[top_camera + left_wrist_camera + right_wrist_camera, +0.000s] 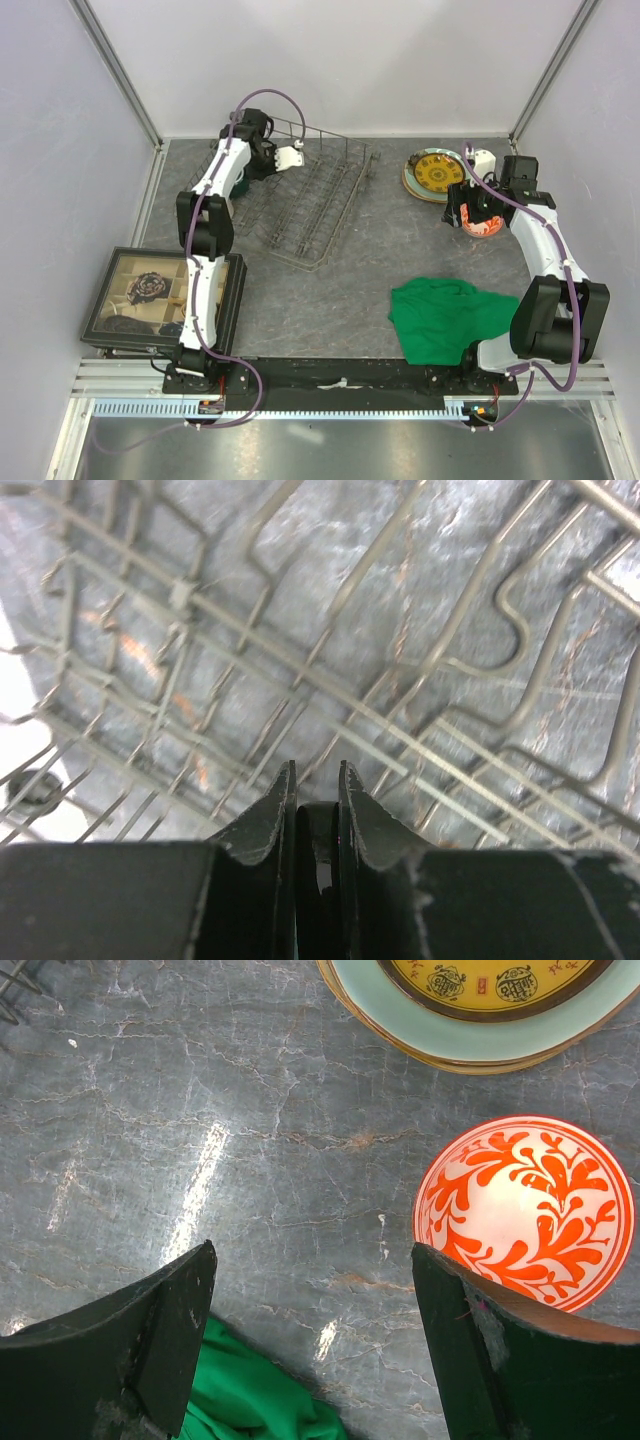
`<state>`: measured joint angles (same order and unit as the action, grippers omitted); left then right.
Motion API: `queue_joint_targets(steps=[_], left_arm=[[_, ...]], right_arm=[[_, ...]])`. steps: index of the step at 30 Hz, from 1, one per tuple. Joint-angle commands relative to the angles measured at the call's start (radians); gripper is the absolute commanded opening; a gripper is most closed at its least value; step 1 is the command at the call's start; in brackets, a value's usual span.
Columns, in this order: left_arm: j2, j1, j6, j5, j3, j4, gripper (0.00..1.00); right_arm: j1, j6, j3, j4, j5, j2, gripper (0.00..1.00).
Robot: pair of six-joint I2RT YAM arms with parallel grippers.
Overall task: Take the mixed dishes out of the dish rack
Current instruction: Pick up the cup from the dish rack.
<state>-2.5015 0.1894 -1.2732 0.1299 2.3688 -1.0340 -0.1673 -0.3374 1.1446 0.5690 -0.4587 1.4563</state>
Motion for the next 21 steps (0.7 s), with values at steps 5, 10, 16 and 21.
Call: queue_joint_targets(steps=[5, 10, 16, 21], left_arm=[[0.151, -0.004, -0.025, 0.045, 0.007, 0.083, 0.02], [0.187, 0.001, 0.009, 0.092, 0.009, 0.109, 0.01], [0.23, 0.012, 0.107, 0.186, 0.012, 0.115, 0.02], [0.279, 0.028, 0.222, 0.266, 0.003, 0.114, 0.02]], right_arm=[[0.003, -0.018, 0.0, -0.009, -0.028, 0.012, 0.87], [0.003, -0.02, -0.002, -0.008, -0.028, 0.013, 0.87], [0.003, -0.02, 0.001, -0.006, -0.032, 0.016, 0.87], [0.003, -0.017, 0.001, -0.003, -0.041, 0.016, 0.87]])
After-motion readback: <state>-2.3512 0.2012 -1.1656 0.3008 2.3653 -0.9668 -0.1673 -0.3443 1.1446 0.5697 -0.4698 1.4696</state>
